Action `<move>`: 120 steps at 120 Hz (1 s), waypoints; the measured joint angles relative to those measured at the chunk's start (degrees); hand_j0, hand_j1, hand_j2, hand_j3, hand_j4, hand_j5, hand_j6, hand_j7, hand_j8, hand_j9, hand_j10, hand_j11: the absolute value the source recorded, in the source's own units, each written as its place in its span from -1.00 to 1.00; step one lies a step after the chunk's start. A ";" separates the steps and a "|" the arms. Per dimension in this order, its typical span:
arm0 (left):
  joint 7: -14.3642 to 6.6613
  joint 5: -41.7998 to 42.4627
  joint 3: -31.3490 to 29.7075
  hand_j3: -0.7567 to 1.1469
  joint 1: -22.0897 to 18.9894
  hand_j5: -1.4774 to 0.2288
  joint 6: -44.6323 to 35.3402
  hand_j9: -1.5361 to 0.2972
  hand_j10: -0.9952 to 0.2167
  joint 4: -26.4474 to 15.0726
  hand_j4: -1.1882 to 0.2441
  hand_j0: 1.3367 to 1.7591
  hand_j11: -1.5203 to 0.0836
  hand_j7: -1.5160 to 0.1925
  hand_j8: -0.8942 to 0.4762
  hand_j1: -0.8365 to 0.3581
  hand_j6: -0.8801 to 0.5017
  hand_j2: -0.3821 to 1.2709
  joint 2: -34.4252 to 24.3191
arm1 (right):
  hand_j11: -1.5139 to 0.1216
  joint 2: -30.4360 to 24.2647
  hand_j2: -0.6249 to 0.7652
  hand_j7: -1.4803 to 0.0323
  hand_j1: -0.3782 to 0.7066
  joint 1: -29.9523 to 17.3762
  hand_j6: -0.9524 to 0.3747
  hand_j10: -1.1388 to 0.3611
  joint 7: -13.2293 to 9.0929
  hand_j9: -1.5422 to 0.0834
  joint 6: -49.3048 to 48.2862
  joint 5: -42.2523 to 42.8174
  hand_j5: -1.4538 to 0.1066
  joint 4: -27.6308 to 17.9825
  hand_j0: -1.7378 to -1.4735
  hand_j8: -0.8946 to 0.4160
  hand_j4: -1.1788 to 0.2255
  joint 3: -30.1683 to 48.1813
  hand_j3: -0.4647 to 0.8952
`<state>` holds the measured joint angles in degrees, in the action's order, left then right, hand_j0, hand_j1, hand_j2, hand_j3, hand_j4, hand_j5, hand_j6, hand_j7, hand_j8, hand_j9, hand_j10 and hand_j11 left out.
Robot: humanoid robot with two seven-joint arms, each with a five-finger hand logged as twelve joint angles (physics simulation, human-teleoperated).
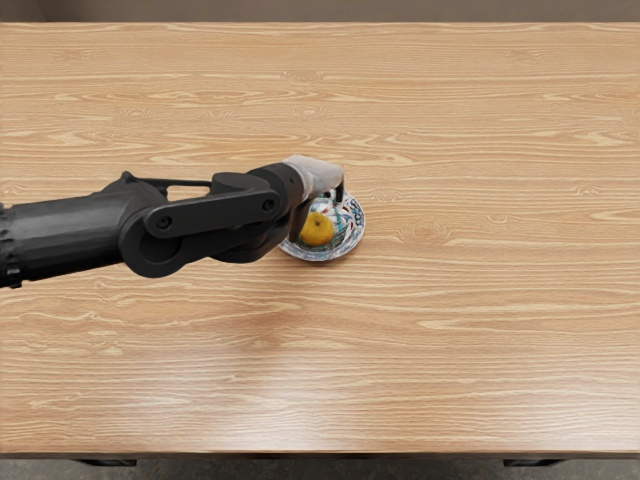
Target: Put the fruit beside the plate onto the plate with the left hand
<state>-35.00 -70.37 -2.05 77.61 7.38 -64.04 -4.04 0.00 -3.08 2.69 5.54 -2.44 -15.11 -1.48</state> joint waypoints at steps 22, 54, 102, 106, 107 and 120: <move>0.00 -0.03 0.15 -0.20 0.18 0.51 -0.14 0.48 0.41 0.05 0.46 0.52 0.67 0.56 0.14 0.73 0.10 -0.45 0.04 | 0.81 0.00 -0.11 0.92 -0.89 0.00 0.40 0.49 0.00 0.86 0.00 -0.01 0.82 0.00 -0.40 0.33 0.64 0.01 -0.32; 0.00 11.38 0.43 -0.20 0.08 0.67 -0.06 0.62 0.58 0.55 0.60 0.52 0.83 0.72 0.26 0.92 0.22 -0.51 -0.99 | 0.81 0.00 -0.11 0.92 -0.89 0.00 0.40 0.49 -0.02 0.86 0.00 0.01 0.82 0.00 -0.40 0.33 0.64 -0.01 -0.32; 0.00 27.70 5.50 -0.20 -0.18 0.72 2.80 0.67 0.63 -5.59 0.65 0.52 0.89 0.77 0.30 0.98 0.26 -0.53 -13.23 | 0.81 0.00 -0.11 0.92 -0.89 0.00 0.40 0.49 0.00 0.86 0.00 0.01 0.82 0.00 -0.40 0.33 0.64 0.01 -0.32; 0.00 29.05 6.04 -0.20 -0.29 0.72 3.62 0.67 0.63 -6.53 0.65 0.52 0.89 0.77 0.30 0.98 0.27 -0.53 -15.05 | 0.81 0.00 -0.11 0.92 -0.89 0.00 0.40 0.49 0.00 0.86 0.00 0.01 0.82 0.00 -0.40 0.33 0.64 0.01 -0.32; 0.00 29.38 6.22 -0.20 -0.32 0.72 3.88 0.67 0.63 -6.74 0.65 0.52 0.89 0.77 0.30 0.98 0.27 -0.53 -15.44 | 0.81 0.00 -0.11 0.92 -0.89 0.00 0.40 0.49 0.00 0.86 0.00 0.01 0.82 0.00 -0.40 0.33 0.64 0.00 -0.32; 0.00 33.18 8.39 -0.20 -0.89 0.73 7.78 0.67 0.64 -8.37 0.65 0.52 0.89 0.77 0.30 0.98 0.27 -0.54 -19.19 | 0.81 0.00 -0.11 0.92 -0.89 0.00 0.40 0.49 0.01 0.86 0.00 -0.01 0.82 0.00 -0.40 0.33 0.64 0.00 -0.32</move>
<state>-35.00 -37.19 6.34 76.72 15.17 -72.41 -23.24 0.00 -3.08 2.70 5.54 -2.45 -15.12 -1.48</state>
